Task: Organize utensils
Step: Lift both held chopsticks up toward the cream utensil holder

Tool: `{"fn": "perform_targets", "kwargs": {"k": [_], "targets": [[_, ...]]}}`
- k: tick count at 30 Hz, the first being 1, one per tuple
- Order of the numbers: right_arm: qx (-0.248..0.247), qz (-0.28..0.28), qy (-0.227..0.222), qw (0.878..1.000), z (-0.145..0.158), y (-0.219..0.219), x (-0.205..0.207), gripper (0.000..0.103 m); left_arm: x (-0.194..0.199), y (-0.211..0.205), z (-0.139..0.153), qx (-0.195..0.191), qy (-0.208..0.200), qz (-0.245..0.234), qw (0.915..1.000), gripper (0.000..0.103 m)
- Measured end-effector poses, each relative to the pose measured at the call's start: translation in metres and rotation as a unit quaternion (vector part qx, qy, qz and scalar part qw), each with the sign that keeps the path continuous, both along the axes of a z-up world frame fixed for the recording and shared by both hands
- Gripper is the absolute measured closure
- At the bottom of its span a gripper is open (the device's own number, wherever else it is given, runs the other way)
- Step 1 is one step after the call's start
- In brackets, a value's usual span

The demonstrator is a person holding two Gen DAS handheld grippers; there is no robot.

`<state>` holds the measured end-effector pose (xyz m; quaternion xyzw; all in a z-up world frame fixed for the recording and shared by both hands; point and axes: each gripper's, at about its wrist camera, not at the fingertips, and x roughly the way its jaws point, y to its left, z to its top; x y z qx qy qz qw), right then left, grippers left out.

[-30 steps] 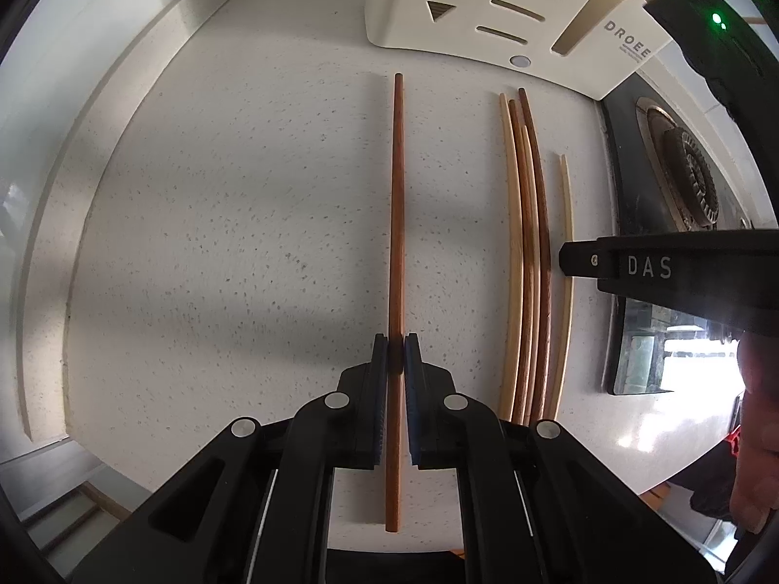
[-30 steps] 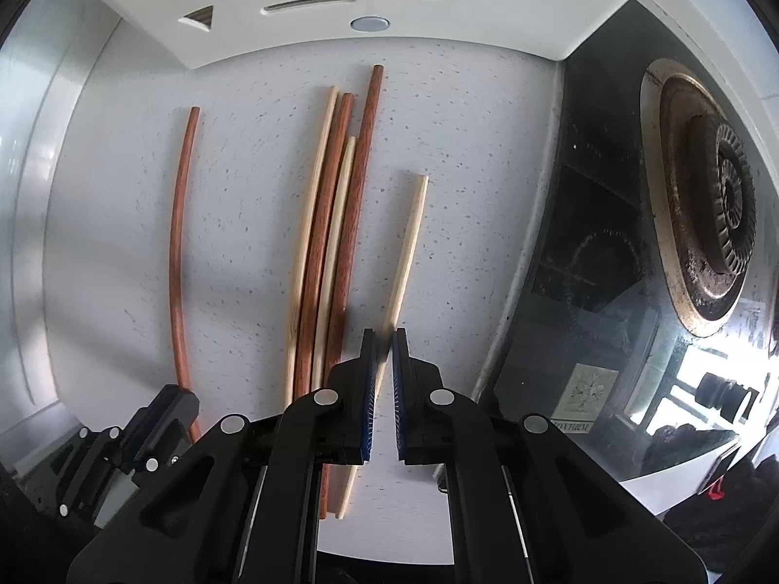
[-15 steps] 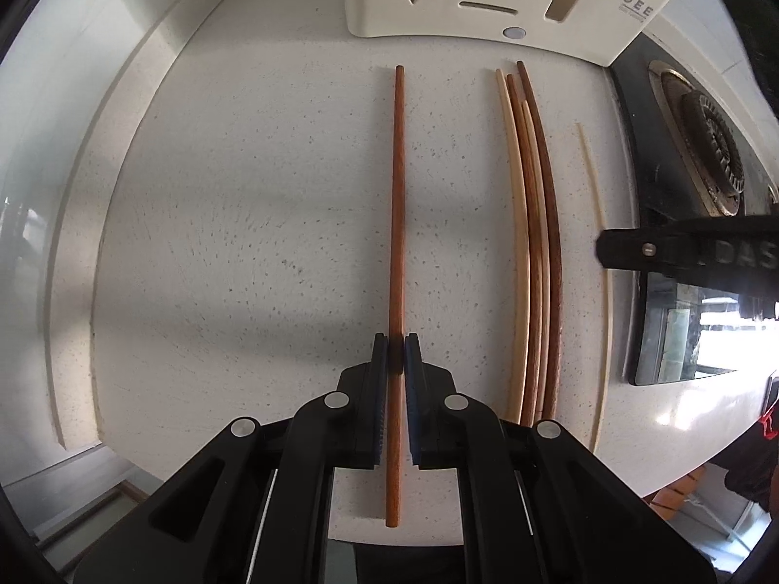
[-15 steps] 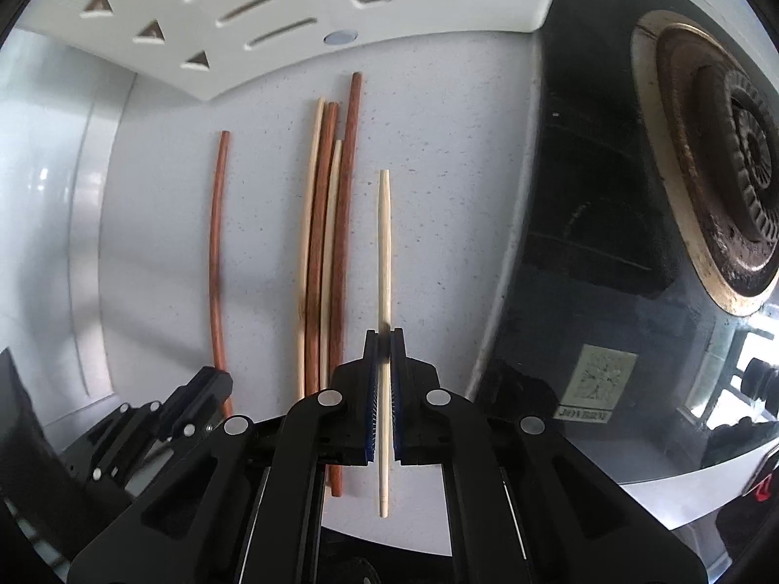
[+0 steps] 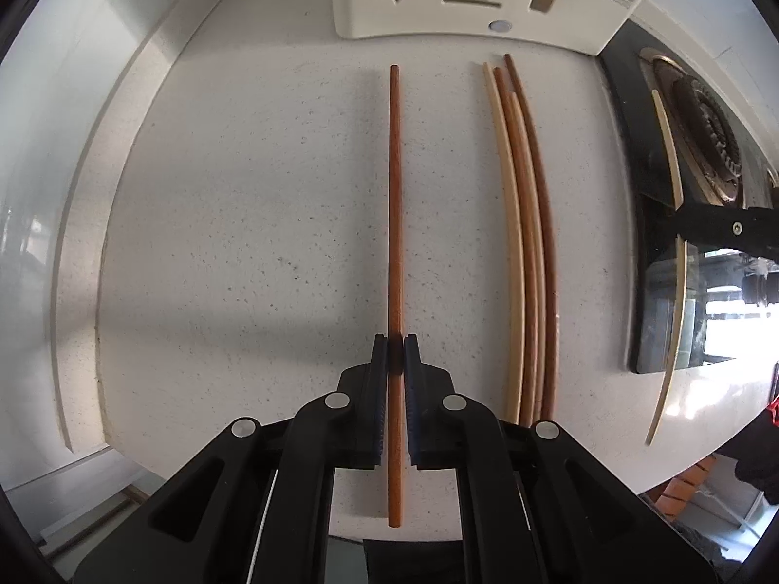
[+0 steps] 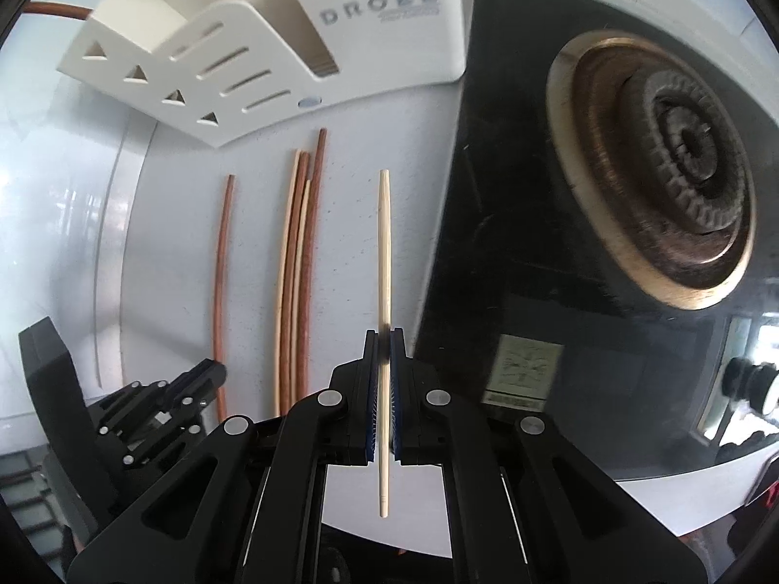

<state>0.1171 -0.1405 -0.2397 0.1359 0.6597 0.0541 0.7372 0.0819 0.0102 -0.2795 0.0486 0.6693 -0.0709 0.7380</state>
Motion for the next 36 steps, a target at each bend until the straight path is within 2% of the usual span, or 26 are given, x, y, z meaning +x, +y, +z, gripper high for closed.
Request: {"fn": "perform_targets", "kwargs": {"k": [6,10,12,14,16,19,20,23,26,31,32,34,36], "targets": [[-0.005,0.014,-0.039,0.999,0.015,-0.012,-0.004,0.098,-0.016,0.007,0.019,-0.017,-0.038,0.008,0.9991,0.097],[-0.004,0.028,-0.069,0.997,0.032,-0.014,-0.009,0.098,-0.037,0.026,0.042,-0.041,-0.079,0.030,0.9956,0.097],[-0.004,0.033,-0.087,0.996,0.042,-0.017,-0.011,0.098,-0.046,0.033,0.059,-0.053,-0.115,0.044,0.9910,0.097],[-0.002,0.033,-0.103,0.994,0.051,-0.018,-0.013,0.098,-0.053,0.034,0.077,-0.061,-0.160,0.044,0.9842,0.097],[-0.001,0.037,-0.129,0.991,0.065,-0.018,-0.014,0.098,-0.060,0.031,0.097,-0.053,-0.212,0.034,0.9752,0.097],[-0.010,0.046,-0.175,0.984,0.088,-0.014,-0.016,0.098,-0.063,0.033,0.119,-0.064,-0.256,0.040,0.9637,0.097],[-0.012,0.049,-0.191,0.980,0.095,-0.013,-0.016,0.098,-0.044,0.039,0.132,-0.067,-0.267,0.043,0.9605,0.097],[-0.017,0.054,-0.247,0.967,0.123,-0.013,-0.013,0.098,-0.033,0.037,0.151,-0.076,-0.302,0.048,0.9490,0.097],[-0.014,0.045,-0.274,0.961,0.142,-0.020,-0.001,0.098,-0.022,0.036,0.175,-0.091,-0.337,0.042,0.9361,0.097],[-0.014,0.019,-0.314,0.949,0.173,-0.037,0.023,0.098,0.010,0.027,0.213,-0.106,-0.404,0.034,0.9080,0.097],[-0.012,0.015,-0.320,0.947,0.178,-0.039,0.026,0.098,0.017,0.025,0.218,-0.111,-0.410,0.031,0.9049,0.097],[-0.016,0.010,-0.343,0.939,0.189,-0.043,0.035,0.098,0.034,0.024,0.232,-0.124,-0.434,0.034,0.8919,0.097],[-0.025,0.005,-0.370,0.929,0.198,-0.044,0.046,0.098,0.049,0.018,0.242,-0.126,-0.449,0.026,0.8842,0.097]]}}
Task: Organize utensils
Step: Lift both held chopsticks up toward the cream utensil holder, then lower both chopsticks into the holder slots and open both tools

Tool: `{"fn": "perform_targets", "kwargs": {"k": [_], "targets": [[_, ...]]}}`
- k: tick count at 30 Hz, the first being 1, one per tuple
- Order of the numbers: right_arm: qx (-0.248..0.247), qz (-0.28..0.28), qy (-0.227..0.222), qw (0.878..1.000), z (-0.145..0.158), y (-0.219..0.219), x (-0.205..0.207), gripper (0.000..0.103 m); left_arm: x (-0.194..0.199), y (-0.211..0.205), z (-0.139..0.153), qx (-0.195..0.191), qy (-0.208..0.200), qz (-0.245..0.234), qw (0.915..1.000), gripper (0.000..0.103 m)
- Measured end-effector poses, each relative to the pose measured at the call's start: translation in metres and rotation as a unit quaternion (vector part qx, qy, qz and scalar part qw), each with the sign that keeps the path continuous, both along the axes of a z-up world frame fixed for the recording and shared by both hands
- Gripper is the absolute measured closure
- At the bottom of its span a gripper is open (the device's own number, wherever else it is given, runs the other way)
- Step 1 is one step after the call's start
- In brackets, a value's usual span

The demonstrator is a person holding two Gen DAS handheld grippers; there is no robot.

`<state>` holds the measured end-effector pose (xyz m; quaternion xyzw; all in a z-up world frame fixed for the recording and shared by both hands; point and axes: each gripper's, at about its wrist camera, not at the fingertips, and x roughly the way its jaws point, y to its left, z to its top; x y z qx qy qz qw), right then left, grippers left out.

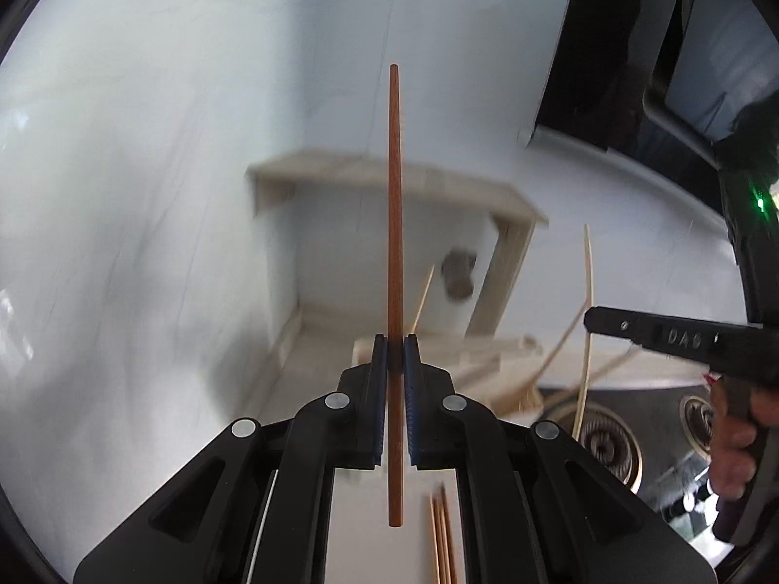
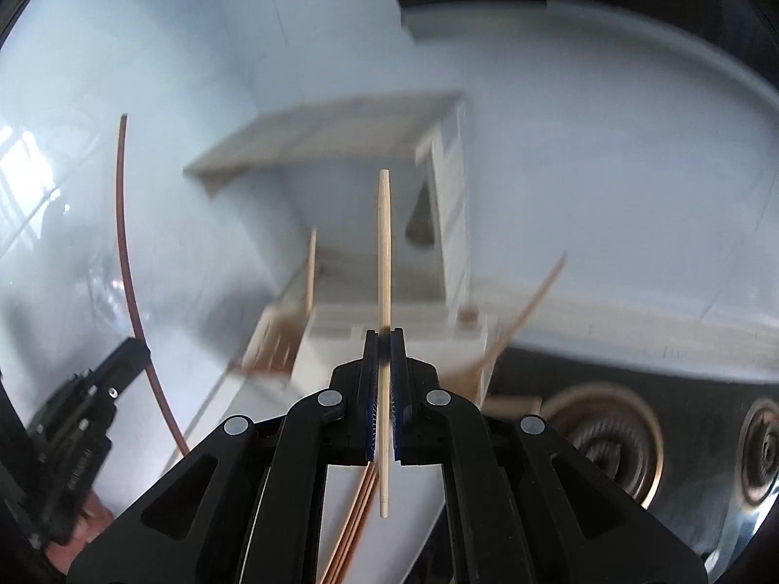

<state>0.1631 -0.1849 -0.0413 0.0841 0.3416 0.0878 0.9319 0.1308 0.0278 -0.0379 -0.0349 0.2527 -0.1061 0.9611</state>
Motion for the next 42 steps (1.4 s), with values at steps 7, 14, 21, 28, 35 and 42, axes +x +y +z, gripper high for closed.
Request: {"fn": "perform_targets", "kwargs": {"k": [7,14,21,28,35,42], "targets": [[-0.014,-0.025,-0.051,0.998,-0.002,-0.001,0.027,0.098,0.037,-0.014,0.015,-0.010,-0.062,-0.022,0.9978,0.097],[-0.030,-0.042,-0.094,0.994,-0.018,-0.002,0.035,0.098,0.052,-0.018,-0.009,-0.019,-0.096,-0.024,0.9949,0.097],[-0.022,-0.064,-0.113,0.991,-0.033,-0.010,0.039,0.098,0.056,-0.019,-0.028,-0.019,-0.125,-0.018,0.9918,0.097],[-0.043,-0.066,-0.117,0.990,-0.045,-0.006,0.040,0.098,0.052,-0.028,-0.043,-0.013,-0.147,-0.021,0.9889,0.097],[-0.055,-0.063,-0.116,0.990,-0.051,-0.003,0.042,0.098,0.059,-0.024,-0.059,-0.012,-0.140,-0.012,0.9900,0.097],[-0.056,-0.059,-0.119,0.990,-0.051,-0.001,0.038,0.097,0.052,-0.030,-0.060,0.012,-0.156,-0.018,0.9876,0.096]]}}
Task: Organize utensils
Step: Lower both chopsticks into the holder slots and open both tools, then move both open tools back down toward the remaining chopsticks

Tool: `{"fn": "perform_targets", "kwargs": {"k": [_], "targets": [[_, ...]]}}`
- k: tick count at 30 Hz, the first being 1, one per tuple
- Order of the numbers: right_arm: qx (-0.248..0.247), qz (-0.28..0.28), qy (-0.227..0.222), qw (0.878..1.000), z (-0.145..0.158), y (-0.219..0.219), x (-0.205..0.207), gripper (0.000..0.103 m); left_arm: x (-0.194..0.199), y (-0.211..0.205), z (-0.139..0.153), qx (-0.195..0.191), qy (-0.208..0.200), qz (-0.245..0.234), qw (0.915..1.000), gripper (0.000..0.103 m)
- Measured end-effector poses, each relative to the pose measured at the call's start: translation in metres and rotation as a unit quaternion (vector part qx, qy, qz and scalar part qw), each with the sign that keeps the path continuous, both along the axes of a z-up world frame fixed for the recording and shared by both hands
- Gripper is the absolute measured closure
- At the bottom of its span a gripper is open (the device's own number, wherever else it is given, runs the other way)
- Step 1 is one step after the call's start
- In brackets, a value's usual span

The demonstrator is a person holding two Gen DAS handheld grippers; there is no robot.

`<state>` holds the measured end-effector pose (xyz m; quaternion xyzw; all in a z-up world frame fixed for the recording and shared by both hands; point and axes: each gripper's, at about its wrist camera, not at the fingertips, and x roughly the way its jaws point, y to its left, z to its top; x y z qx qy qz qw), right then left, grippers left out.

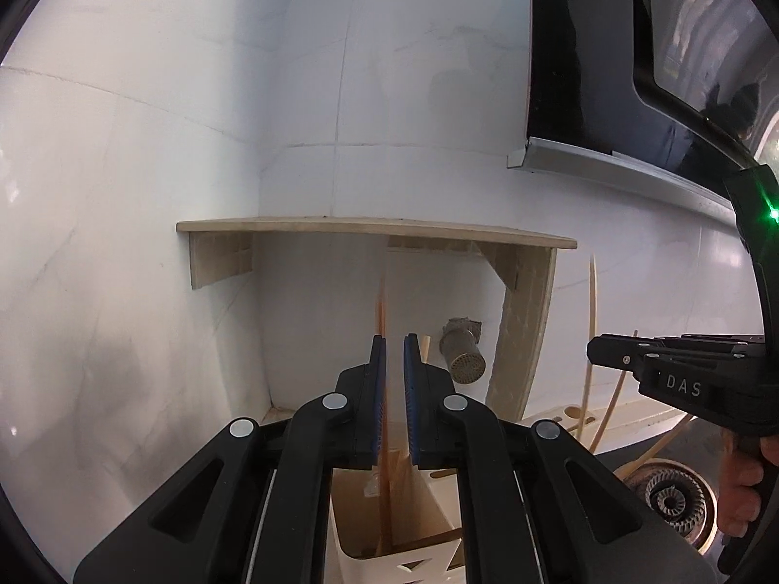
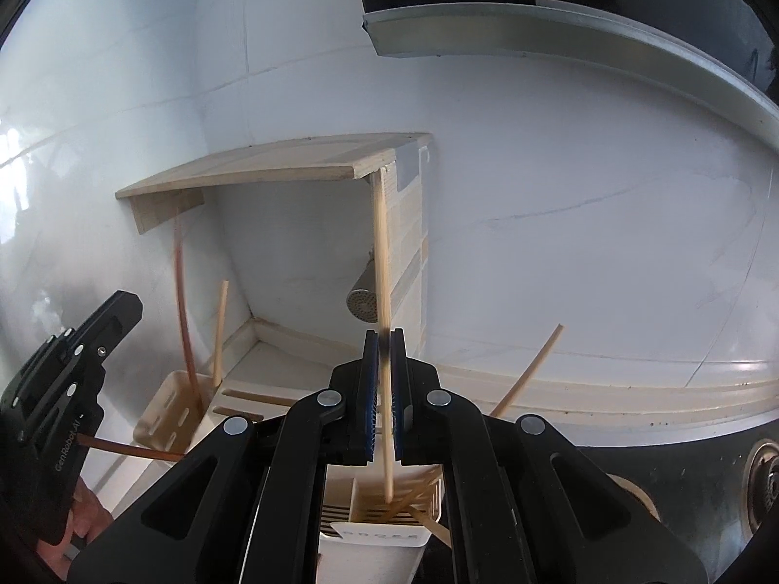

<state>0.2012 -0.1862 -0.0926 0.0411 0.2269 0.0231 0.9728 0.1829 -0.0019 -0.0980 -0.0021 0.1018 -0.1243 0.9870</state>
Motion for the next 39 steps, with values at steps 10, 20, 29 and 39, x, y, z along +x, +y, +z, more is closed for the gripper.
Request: {"fn": "perform_targets", "kwargs": {"k": [10,20,29,39], "targets": [[0.017,-0.018,-0.033,0.999,0.010,-0.010,-0.018,0.060,-0.014,0.005,0.012,-0.001,-0.006,0.005,1.0000,0.095],[0.033,-0.014,-0.054,0.998,0.036,-0.015,-0.037,0.060,-0.038,0.008,0.043,0.009,-0.028,0.016,0.9994,0.083],[0.049,-0.008,-0.064,0.997,0.059,-0.016,-0.067,0.060,-0.080,0.018,0.090,0.020,-0.070,0.039,0.9966,0.059],[0.064,0.007,-0.018,0.998,0.039,-0.009,-0.089,0.060,-0.108,0.026,0.090,0.041,-0.007,0.050,0.9979,0.034]]}}
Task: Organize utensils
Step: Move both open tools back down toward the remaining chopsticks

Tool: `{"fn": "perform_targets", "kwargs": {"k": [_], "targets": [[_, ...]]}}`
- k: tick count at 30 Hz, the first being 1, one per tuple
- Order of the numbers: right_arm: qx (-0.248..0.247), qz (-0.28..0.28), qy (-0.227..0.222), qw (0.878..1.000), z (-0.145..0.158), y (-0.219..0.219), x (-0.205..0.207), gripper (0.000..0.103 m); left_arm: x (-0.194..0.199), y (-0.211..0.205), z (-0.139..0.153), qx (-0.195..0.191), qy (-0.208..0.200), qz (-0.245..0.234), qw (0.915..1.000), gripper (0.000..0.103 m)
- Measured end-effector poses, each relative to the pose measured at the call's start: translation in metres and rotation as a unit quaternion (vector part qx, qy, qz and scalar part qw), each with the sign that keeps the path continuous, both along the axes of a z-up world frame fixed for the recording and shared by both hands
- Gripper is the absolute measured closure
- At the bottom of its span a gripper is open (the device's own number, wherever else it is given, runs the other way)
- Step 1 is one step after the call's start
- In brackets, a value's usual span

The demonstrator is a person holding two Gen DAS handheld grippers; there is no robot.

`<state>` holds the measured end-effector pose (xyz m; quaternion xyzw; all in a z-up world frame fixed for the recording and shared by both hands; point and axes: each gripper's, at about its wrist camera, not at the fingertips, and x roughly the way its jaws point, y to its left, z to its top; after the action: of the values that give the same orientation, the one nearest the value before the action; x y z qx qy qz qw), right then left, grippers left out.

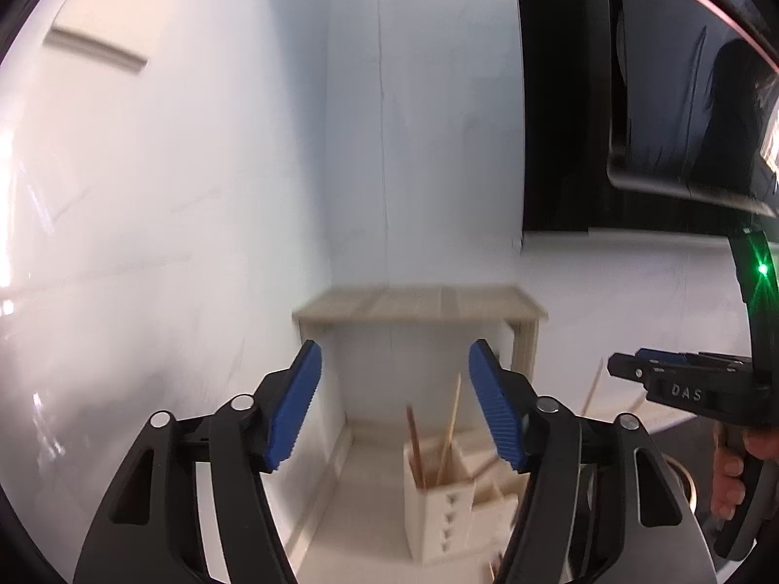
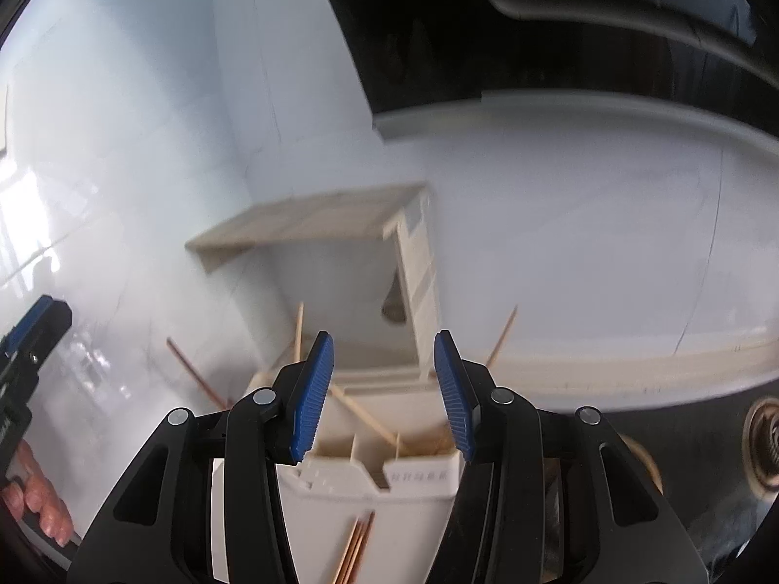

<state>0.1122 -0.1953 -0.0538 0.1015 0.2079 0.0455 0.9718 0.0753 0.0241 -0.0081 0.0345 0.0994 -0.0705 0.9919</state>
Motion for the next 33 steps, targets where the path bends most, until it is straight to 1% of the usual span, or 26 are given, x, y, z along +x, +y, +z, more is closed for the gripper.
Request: {"fn": "perform_targets", "kwargs": {"k": [2,4,5,6,7,8,9,10,11,13,15,16,17,19,22,23,26,29,32,33], "targets": [[0.005,0.001,0.017,1.000,-0.012,0.001,-0.004,0.060,-0.002,-0.001,-0.011,0.009,0.036,-0.001,0.9993,0.030],[0.010,0.000,0.036,0.999,-0.023,0.001,-0.008,0.059,-0.003,0.001,-0.025,0.008,0.075,-0.008,0.9971,0.029],[0.014,0.001,0.043,0.999,-0.028,0.000,-0.010,0.058,-0.001,0.001,-0.035,0.005,0.113,-0.015,0.9935,0.028],[0.020,0.002,0.056,0.998,-0.036,-0.001,-0.012,0.057,0.002,-0.001,-0.046,0.005,0.153,-0.024,0.9880,0.028],[0.022,0.000,0.065,0.998,-0.042,-0.002,-0.014,0.056,0.003,-0.002,-0.057,0.006,0.183,-0.029,0.9826,0.028],[0.024,-0.002,0.072,0.997,-0.048,-0.004,-0.016,0.056,0.004,-0.003,-0.067,0.006,0.206,-0.032,0.9781,0.028],[0.027,-0.004,0.079,0.996,-0.053,-0.005,-0.017,0.056,0.005,-0.005,-0.079,0.007,0.239,-0.037,0.9704,0.028],[0.028,-0.006,0.085,0.996,-0.057,-0.006,-0.018,0.056,0.007,-0.008,-0.094,0.006,0.279,-0.044,0.9593,0.028],[0.031,-0.009,0.095,0.995,-0.064,-0.008,-0.019,0.056,0.009,-0.010,-0.106,0.005,0.308,-0.049,0.9500,0.028],[0.032,-0.008,0.107,0.994,-0.072,-0.009,-0.019,0.056,0.012,-0.019,-0.138,0.005,0.389,-0.066,0.9188,0.030],[0.027,-0.009,0.111,0.993,-0.078,-0.010,-0.023,0.056,0.010,-0.026,-0.162,0.012,0.430,-0.075,0.8995,0.031],[0.026,-0.009,0.114,0.993,-0.081,-0.010,-0.025,0.056,0.011,-0.031,-0.168,0.015,0.442,-0.078,0.8936,0.031],[0.029,-0.008,0.121,0.992,-0.085,-0.011,-0.025,0.056,0.012,-0.034,-0.178,0.015,0.458,-0.080,0.8850,0.031],[0.031,-0.006,0.128,0.991,-0.090,-0.012,-0.027,0.056,0.013,-0.039,-0.193,0.012,0.483,-0.081,0.8717,0.033],[0.034,0.001,0.143,0.989,-0.099,-0.011,-0.028,0.056,0.014,-0.046,-0.209,0.022,0.501,-0.072,0.8625,0.033],[0.036,0.005,0.151,0.988,-0.104,-0.010,-0.029,0.056,0.011,-0.048,-0.211,0.024,0.503,-0.069,0.8615,0.033],[0.037,0.016,0.181,0.983,-0.115,-0.004,-0.026,0.056,0.014,-0.049,-0.220,0.022,0.515,-0.064,0.8544,0.033],[0.049,0.035,0.236,0.970,-0.132,0.001,-0.018,0.056,0.013,-0.045,-0.225,0.024,0.525,-0.060,0.8485,0.033],[0.055,0.048,0.279,0.958,-0.146,0.005,-0.011,0.056,0.012,-0.045,-0.233,0.027,0.537,-0.057,0.8410,0.033],[0.053,0.052,0.302,0.951,-0.153,0.007,-0.007,0.056,0.012,-0.044,-0.236,0.026,0.541,-0.056,0.8385,0.033]]}}
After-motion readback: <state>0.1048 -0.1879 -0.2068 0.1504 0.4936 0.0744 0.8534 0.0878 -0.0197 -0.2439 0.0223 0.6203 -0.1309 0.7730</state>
